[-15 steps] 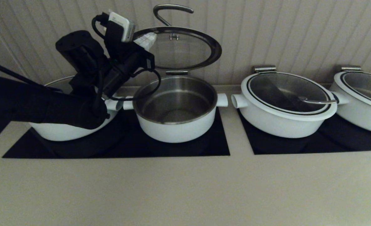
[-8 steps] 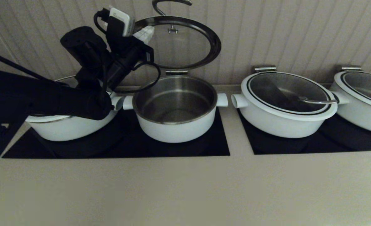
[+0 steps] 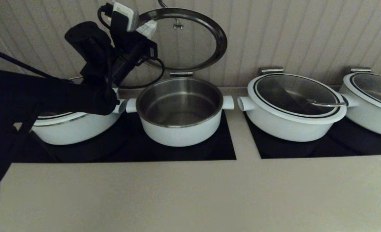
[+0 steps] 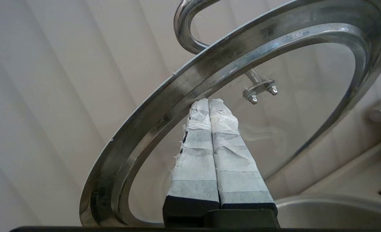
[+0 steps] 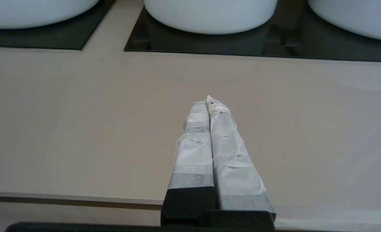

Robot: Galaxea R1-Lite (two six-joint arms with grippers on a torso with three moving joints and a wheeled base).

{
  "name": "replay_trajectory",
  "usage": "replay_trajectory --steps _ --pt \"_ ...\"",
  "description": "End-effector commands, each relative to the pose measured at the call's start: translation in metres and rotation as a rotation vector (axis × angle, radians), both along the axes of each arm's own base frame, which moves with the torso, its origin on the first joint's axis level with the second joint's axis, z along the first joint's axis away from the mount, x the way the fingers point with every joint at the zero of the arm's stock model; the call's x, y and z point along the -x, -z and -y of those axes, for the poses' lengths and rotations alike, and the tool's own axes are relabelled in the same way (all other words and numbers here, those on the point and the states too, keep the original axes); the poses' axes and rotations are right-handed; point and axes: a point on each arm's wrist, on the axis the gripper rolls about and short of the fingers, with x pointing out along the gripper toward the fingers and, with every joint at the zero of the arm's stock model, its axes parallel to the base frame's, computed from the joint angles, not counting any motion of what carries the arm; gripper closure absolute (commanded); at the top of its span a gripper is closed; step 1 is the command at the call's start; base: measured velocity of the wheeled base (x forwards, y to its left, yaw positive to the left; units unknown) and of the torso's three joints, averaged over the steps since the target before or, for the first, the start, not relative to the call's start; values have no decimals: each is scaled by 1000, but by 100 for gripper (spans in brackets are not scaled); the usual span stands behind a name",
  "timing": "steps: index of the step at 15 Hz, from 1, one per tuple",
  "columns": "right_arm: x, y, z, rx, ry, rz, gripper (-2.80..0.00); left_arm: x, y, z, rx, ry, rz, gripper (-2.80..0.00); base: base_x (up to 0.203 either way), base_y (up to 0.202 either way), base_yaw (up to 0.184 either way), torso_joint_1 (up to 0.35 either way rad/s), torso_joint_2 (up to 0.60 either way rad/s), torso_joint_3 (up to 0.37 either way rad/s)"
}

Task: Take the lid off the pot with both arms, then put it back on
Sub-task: Open the pot lid completely

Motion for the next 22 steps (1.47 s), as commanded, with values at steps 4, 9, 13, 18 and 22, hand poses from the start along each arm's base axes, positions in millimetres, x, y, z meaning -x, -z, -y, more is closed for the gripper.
replay_trajectory --steps 4,9,13,18,22 --pt "0 0 0 1 0 0 0 -7 1 2 0 1 8 0 0 0 0 0 0 0" --pt "0 0 0 1 0 0 0 -15 -6 4 3 0 21 0 0 0 0 0 0 0" --pt "0 0 0 1 0 0 0 -15 -7 3 3 -2 20 0 0 0 0 0 0 0" --pt "0 0 0 1 0 0 0 -13 -7 0 -11 -18 20 0 0 0 0 0 0 0" --pt "0 0 0 1 0 0 0 -6 2 -3 -27 -19 -36 0 0 0 0 0 0 0"
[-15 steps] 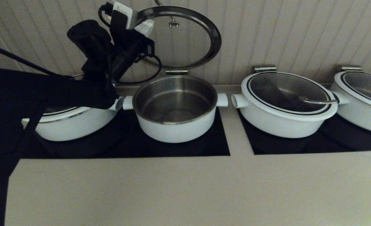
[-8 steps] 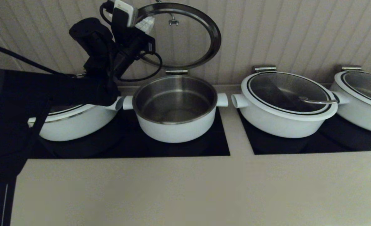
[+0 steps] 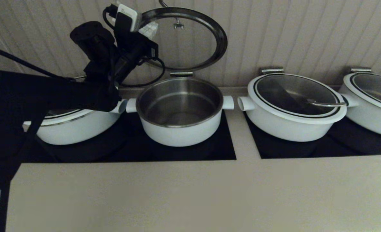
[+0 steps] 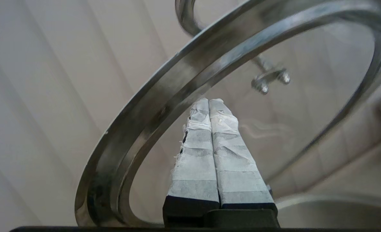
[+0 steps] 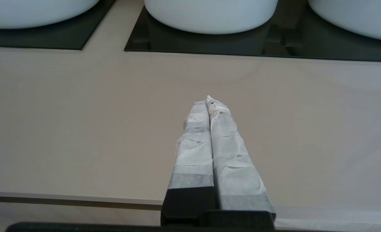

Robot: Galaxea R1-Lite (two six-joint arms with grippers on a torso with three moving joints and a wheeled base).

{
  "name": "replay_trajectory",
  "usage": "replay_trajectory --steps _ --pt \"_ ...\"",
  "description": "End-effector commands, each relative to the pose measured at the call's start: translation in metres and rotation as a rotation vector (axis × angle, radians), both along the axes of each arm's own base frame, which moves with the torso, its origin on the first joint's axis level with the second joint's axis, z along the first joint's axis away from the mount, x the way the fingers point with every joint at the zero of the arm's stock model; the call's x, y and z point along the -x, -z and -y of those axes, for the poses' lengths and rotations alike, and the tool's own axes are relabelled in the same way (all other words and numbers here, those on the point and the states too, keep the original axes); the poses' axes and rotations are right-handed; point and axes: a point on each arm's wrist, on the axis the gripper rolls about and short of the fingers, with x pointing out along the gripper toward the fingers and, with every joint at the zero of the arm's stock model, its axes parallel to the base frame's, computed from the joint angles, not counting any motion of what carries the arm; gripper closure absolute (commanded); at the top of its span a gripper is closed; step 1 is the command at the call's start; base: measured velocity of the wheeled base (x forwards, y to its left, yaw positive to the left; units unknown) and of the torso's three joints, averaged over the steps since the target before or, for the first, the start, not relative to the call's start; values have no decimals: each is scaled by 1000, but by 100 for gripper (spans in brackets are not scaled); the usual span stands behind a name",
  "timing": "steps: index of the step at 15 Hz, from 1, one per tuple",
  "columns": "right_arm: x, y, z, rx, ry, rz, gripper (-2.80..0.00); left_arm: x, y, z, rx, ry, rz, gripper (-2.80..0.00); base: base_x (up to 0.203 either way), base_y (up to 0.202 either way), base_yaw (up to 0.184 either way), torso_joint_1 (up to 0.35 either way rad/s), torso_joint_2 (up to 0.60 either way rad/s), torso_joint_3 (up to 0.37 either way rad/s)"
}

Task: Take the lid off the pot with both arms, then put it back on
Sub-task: Open the pot lid completely, then close the pot lid

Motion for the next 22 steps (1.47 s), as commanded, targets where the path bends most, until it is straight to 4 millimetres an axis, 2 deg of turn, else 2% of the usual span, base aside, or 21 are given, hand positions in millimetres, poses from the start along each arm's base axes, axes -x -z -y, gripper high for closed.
replay_trajectory --steps 1,8,17,19,22 --pt "0 0 0 1 -1 0 0 8 1 -2 -7 0 -17 0 0 0 0 0 0 0" --pt "0 0 0 -1 -1 1 0 14 9 -4 -18 -2 -57 0 0 0 0 0 0 0" --pt "0 0 0 1 -1 1 0 17 11 -6 -24 -4 -76 0 0 0 0 0 0 0" --pt "0 0 0 1 -1 0 0 23 20 -8 -36 -5 -117 0 0 0 0 0 0 0" --pt "0 0 0 1 -1 1 0 41 44 -12 -71 -5 -223 0 0 0 0 0 0 0"
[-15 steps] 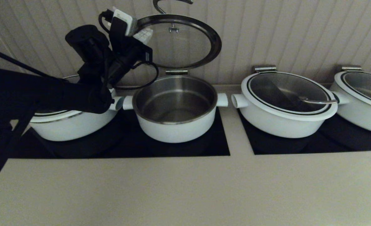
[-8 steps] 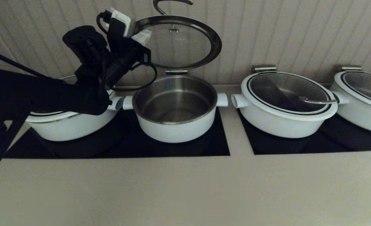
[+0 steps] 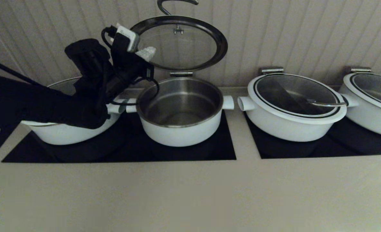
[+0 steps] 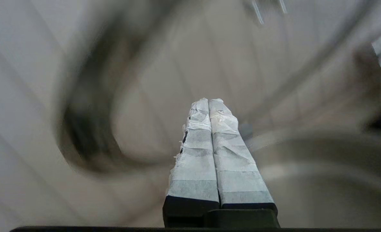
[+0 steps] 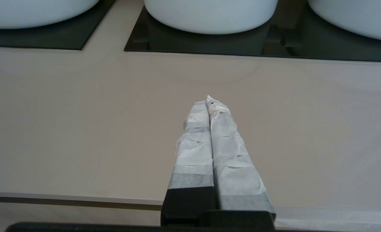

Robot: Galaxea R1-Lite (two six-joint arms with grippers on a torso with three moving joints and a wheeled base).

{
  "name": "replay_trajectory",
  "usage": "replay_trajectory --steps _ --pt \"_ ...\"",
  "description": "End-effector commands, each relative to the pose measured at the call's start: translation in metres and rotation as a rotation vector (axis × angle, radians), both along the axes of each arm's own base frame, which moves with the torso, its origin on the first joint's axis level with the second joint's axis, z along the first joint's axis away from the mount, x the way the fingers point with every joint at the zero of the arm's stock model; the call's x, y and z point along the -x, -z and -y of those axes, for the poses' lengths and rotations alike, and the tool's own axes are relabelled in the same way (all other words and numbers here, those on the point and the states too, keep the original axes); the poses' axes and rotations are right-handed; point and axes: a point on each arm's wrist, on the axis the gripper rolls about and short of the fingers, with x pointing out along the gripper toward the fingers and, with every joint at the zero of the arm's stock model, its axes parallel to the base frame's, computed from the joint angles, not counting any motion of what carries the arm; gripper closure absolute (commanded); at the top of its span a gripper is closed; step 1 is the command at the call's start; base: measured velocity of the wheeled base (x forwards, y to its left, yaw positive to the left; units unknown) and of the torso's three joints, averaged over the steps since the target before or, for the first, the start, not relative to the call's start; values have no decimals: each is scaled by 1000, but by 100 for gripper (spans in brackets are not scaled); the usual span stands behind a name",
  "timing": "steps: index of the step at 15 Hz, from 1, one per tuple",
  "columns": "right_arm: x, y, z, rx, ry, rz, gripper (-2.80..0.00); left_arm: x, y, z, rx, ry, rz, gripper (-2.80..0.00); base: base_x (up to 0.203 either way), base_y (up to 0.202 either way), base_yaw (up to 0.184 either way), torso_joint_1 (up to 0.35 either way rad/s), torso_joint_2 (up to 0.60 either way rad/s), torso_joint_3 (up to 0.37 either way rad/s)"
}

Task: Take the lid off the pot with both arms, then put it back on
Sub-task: Close the pot lid

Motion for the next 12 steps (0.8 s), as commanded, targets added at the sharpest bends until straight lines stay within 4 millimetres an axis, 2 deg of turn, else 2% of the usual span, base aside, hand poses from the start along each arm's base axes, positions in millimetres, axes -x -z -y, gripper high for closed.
replay_trajectory --steps 1,4,7,9,12 --pt "0 0 0 0 -1 -1 0 21 9 -7 -19 -2 -57 0 0 0 0 0 0 0" --pt "0 0 0 0 -1 0 0 35 10 -34 -30 -60 -83 0 0 0 0 0 0 0" --pt "0 0 0 0 -1 0 0 34 -9 -63 -42 -79 -33 0 0 0 0 0 0 0" --pt "0 0 0 0 -1 -1 0 32 -24 -72 -52 -81 -10 0 0 0 0 0 0 0" --pt "0 0 0 0 -1 0 0 17 -43 -81 -52 -91 44 0 0 0 0 0 0 0"
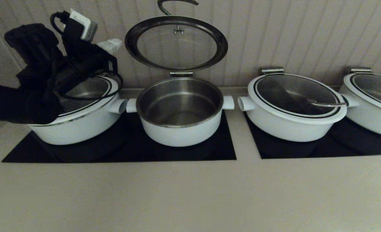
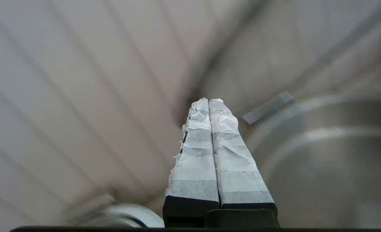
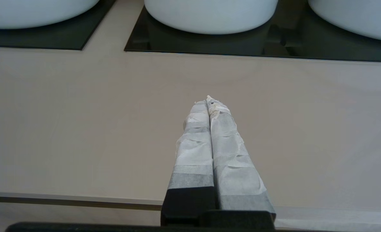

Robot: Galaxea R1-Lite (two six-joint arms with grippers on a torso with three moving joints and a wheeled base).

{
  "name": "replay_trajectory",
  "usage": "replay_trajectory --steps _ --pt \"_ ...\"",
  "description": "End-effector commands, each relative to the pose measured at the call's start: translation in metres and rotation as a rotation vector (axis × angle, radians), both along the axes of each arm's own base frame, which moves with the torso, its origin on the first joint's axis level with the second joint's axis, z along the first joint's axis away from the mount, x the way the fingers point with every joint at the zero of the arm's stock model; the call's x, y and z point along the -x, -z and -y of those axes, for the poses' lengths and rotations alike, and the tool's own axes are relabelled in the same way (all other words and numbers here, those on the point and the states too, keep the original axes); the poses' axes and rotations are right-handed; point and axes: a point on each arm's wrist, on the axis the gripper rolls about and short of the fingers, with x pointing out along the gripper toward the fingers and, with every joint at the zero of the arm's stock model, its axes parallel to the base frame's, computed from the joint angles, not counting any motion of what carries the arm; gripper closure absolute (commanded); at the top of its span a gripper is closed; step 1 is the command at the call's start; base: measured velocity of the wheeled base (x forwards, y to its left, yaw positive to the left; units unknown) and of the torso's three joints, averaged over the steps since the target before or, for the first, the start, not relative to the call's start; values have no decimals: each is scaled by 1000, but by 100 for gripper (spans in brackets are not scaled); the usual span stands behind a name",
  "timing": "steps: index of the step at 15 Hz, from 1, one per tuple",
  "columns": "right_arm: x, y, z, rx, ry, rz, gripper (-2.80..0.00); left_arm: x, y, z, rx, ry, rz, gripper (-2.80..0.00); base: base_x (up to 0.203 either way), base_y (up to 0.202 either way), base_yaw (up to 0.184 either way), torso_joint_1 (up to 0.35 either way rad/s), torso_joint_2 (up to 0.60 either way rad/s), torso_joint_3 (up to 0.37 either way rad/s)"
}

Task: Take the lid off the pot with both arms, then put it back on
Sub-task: Close the pot lid

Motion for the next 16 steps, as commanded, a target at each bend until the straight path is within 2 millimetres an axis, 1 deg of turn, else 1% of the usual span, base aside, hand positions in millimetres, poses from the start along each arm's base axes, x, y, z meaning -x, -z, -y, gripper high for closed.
replay_trajectory --steps 1,8,10,12,16 --pt "0 0 0 1 0 0 0 -14 -13 -5 -1 -10 45 0 0 0 0 0 0 0" --pt "0 0 0 1 0 0 0 -50 -43 -4 -1 5 139 0 0 0 0 0 0 0" --pt "0 0 0 1 0 -1 0 -59 -39 -3 -11 29 116 0 0 0 0 0 0 0" --pt "0 0 0 1 0 0 0 -61 -36 -3 -11 31 105 0 0 0 0 0 0 0" --pt "0 0 0 1 0 0 0 -59 -35 -1 -23 66 96 0 0 0 0 0 0 0"
